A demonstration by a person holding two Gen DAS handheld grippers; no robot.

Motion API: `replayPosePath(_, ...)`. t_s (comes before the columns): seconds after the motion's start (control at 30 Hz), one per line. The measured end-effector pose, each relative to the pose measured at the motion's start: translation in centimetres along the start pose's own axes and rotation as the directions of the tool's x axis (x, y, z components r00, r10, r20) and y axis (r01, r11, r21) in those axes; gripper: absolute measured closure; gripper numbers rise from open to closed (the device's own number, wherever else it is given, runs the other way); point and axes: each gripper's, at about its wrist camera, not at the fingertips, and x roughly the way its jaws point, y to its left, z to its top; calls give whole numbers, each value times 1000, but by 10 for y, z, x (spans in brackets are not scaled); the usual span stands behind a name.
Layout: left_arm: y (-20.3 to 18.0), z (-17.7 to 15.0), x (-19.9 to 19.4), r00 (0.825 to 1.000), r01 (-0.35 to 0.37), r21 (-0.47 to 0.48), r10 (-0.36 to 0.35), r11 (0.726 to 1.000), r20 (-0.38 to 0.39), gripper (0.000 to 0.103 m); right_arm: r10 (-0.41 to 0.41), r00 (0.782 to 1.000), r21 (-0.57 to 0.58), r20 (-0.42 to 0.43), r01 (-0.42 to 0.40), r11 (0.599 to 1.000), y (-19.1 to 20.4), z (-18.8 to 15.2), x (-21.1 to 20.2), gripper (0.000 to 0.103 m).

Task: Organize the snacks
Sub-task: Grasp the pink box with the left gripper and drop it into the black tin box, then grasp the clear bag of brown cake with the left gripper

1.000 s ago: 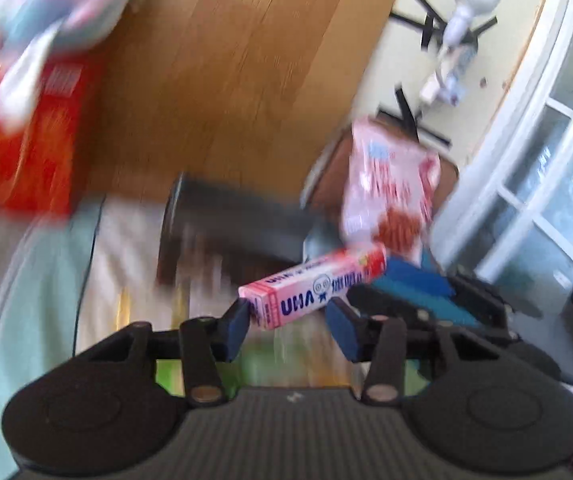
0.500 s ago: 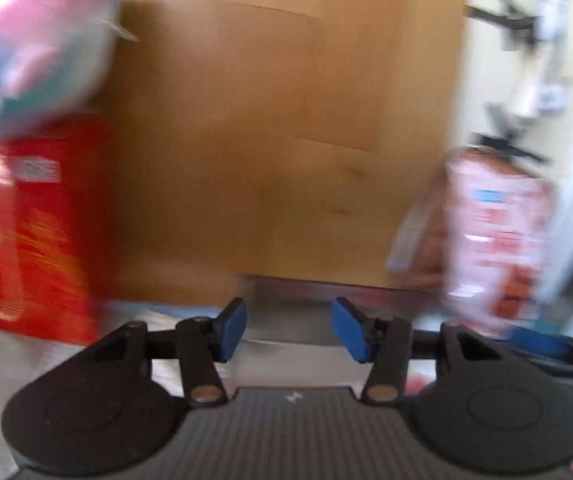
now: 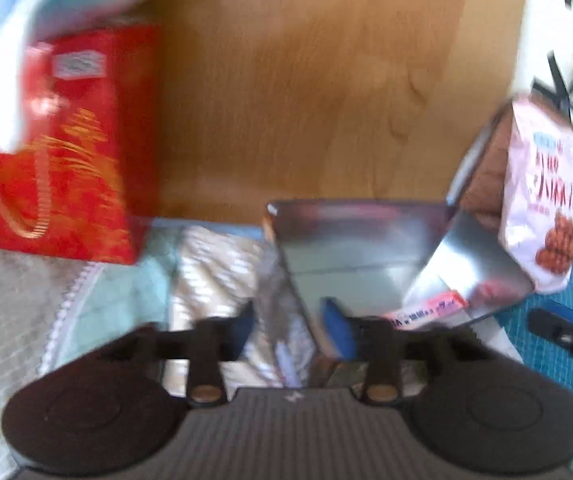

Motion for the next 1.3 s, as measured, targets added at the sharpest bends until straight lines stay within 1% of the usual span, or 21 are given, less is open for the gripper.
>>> replayPosePath(0.07,8,-3,-19,999,12,-44,-10,999,53,49,29,998,15,55,-30,999,7,-4,-23,32)
replayPosePath(0.1,12,-9,-28,998,38,-66,-34,997,60,49,68,996,20,55,-69,997,10,-10,-30,31)
replayPosePath(0.17,10,-25,-35,995,101,-78,-99,992,31,49,159,987,-5,-4,-159,987,23,-20,-31,32)
replayPosePath(0.23,0,-36,-30,987,152,-74,-156,986,-42,49,224,970,-59,-90,-230,972,41,-30,-18,32)
replayPosePath(0.33,-9,-52,-15,967,220,-90,-229,971,-115,50,238,951,-158,-196,-270,950,69,-47,1,33)
replayPosePath(0.37,-12,-56,-11,959,241,-97,-252,966,-127,52,239,943,-169,-233,-281,945,77,-53,6,43)
replayPosePath(0.4,-13,-62,-15,961,240,-103,-251,965,-114,53,211,950,-196,-229,-258,946,84,-59,7,45)
replayPosePath(0.47,-13,-64,-25,965,234,-90,-243,968,-97,64,154,967,-275,-202,-207,939,99,-63,-1,62)
replayPosePath(0.53,-10,-70,-37,966,239,-85,-246,967,-80,67,190,963,-262,-190,-236,936,105,-62,-19,72)
replayPosePath(0.6,-8,-72,-53,964,256,-81,-260,963,-58,69,209,962,-276,-174,-251,928,110,-67,-39,77)
replayPosePath(0.67,-10,-80,-72,959,280,-67,-282,958,-26,69,203,970,-323,-134,-237,916,118,-74,-58,79)
replayPosePath(0.73,-14,-89,-93,955,297,-39,-298,954,3,69,208,974,-353,-90,-226,908,120,-84,-82,79)
replayPosePath(0.8,-19,-101,-109,950,313,-18,-312,950,9,70,224,971,-355,-87,-240,904,117,-91,-100,79)
replayPosePath(0.87,-24,-116,-118,945,327,-6,-327,945,-8,71,242,963,-332,-119,-269,904,112,-98,-113,79)
replayPosePath(0.97,-29,-138,-121,933,355,-10,-355,935,-65,71,255,948,-274,-189,-300,914,99,-108,-123,79)
replayPosePath(1.1,-35,-161,-126,923,373,15,-369,928,-106,71,223,945,-271,-241,-286,919,92,-127,-132,76)
replayPosePath(1.13,-35,-164,-127,923,372,15,-369,928,-110,71,217,944,-276,-247,-284,918,92,-129,-133,74)
replayPosePath(1.17,-34,-164,-129,923,373,15,-369,928,-106,71,214,945,-284,-248,-282,916,92,-130,-135,61)
replayPosePath(1.23,-27,-164,-133,923,376,12,-373,927,-94,67,206,951,-309,-229,-272,911,92,-132,-141,43)
replayPosePath(1.27,-26,-163,-133,922,376,7,-374,926,-96,64,203,952,-319,-230,-271,908,91,-133,-142,39)
replayPosePath(1.3,-25,-161,-132,921,378,-1,-376,926,-105,62,195,952,-326,-236,-266,907,89,-134,-142,37)
